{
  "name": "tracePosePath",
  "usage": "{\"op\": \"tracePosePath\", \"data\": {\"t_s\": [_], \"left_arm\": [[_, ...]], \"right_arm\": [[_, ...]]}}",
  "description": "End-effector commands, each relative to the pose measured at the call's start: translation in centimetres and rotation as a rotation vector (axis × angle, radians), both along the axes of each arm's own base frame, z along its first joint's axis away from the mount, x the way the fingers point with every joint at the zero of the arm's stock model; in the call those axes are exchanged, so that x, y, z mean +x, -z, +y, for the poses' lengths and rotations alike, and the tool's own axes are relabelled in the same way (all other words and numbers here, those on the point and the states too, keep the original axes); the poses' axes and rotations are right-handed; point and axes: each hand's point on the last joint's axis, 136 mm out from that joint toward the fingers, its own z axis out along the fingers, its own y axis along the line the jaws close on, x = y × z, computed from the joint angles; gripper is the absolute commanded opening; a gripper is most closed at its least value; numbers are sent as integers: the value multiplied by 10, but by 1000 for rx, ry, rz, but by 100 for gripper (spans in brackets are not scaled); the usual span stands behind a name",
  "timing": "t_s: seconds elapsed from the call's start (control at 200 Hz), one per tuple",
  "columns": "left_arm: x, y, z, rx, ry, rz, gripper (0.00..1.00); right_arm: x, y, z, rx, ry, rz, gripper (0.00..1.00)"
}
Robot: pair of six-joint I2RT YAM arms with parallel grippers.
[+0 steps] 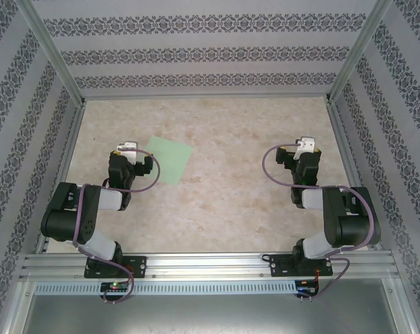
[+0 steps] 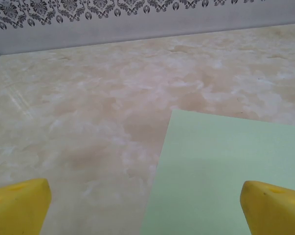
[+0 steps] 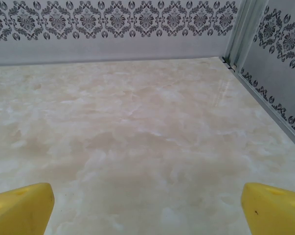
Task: Fold a paper plane with a square sheet of paper (pick it up from the middle)
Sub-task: Move the square sheet of paper to the center of the table.
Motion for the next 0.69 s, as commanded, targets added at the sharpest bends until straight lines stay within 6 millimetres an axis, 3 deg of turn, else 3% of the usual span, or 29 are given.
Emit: {"op": "tracePosePath", "data": {"t_s": [0.0, 0.52, 0.619, 0.689], "left_arm": [[6, -8, 5, 0, 1, -18, 100], [5, -9, 5, 0, 1, -23, 100], [4, -12, 3, 1, 12, -30, 100], [-1, -24, 5, -4, 1, -51, 100]], "right_arm": [[3, -13, 4, 19, -7, -51, 98], [2, -13, 6, 13, -12, -52, 98], [5, -25, 16, 5, -72, -33, 98], [5, -33, 10, 34, -12, 48, 98]]}}
